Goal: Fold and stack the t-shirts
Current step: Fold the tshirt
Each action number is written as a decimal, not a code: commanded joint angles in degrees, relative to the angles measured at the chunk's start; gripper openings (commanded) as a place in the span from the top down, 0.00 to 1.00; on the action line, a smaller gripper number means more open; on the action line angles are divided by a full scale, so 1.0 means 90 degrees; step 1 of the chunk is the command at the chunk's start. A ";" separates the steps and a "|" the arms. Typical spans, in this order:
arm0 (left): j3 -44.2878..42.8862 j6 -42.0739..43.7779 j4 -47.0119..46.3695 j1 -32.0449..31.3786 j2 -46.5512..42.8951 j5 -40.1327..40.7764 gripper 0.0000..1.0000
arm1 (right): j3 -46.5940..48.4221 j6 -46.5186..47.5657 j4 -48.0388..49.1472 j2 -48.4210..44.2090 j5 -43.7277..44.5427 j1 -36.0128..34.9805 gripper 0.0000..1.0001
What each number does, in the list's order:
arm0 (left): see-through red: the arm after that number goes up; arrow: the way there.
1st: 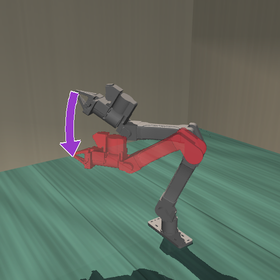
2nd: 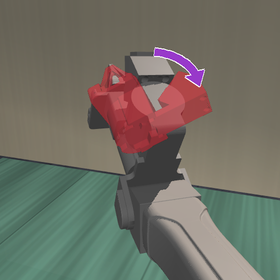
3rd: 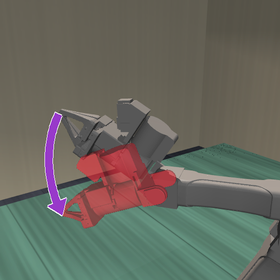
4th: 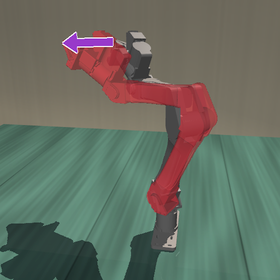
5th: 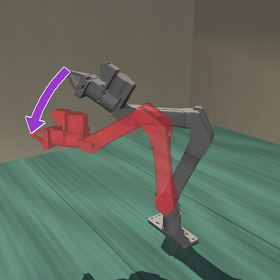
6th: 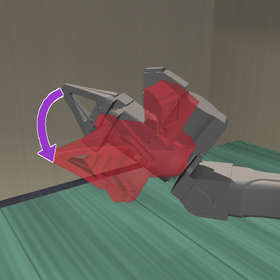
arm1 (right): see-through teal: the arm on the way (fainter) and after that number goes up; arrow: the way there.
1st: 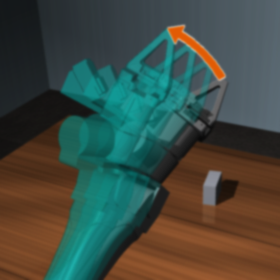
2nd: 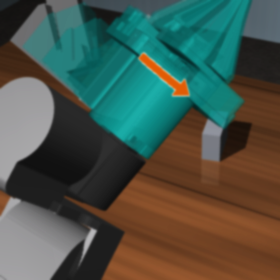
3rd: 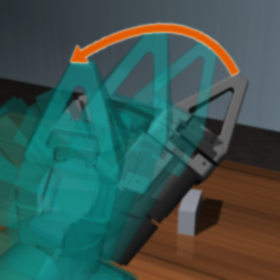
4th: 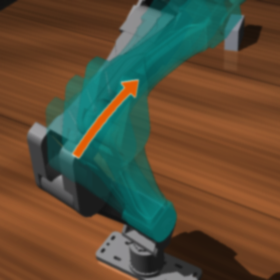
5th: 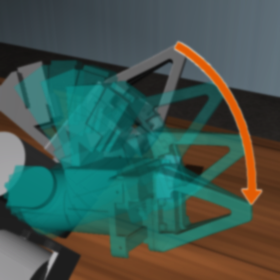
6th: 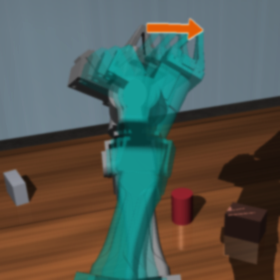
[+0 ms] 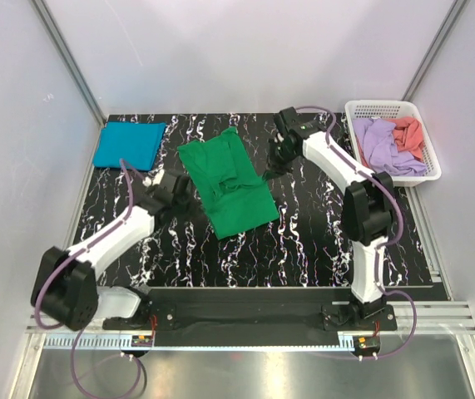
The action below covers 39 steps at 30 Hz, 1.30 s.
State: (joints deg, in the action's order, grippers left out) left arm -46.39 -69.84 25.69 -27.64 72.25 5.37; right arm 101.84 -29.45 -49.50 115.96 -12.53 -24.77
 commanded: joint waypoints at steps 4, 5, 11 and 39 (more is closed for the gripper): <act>-0.1007 0.1119 -0.0023 0.0609 0.0975 -0.0469 1.00 | 0.1759 0.0196 -0.0574 0.1089 0.0007 0.0331 1.00; -0.1085 0.1216 -0.0071 0.0736 0.1276 -0.0566 1.00 | 0.1896 0.0187 -0.0594 0.1312 -0.0042 0.0341 1.00; -0.1915 0.1588 0.0133 0.0981 0.2265 -0.0841 1.00 | 0.2629 0.0079 -0.0672 0.2065 -0.0228 0.0448 1.00; -0.2394 0.1725 -0.0023 0.1391 0.3134 -0.0987 1.00 | 0.3597 -0.0126 -0.0272 0.2945 -0.0765 0.0516 0.98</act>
State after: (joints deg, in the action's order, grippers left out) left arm -65.67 -56.16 26.65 -16.08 100.18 -2.70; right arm 132.03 -29.78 -52.84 140.99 -19.31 -21.21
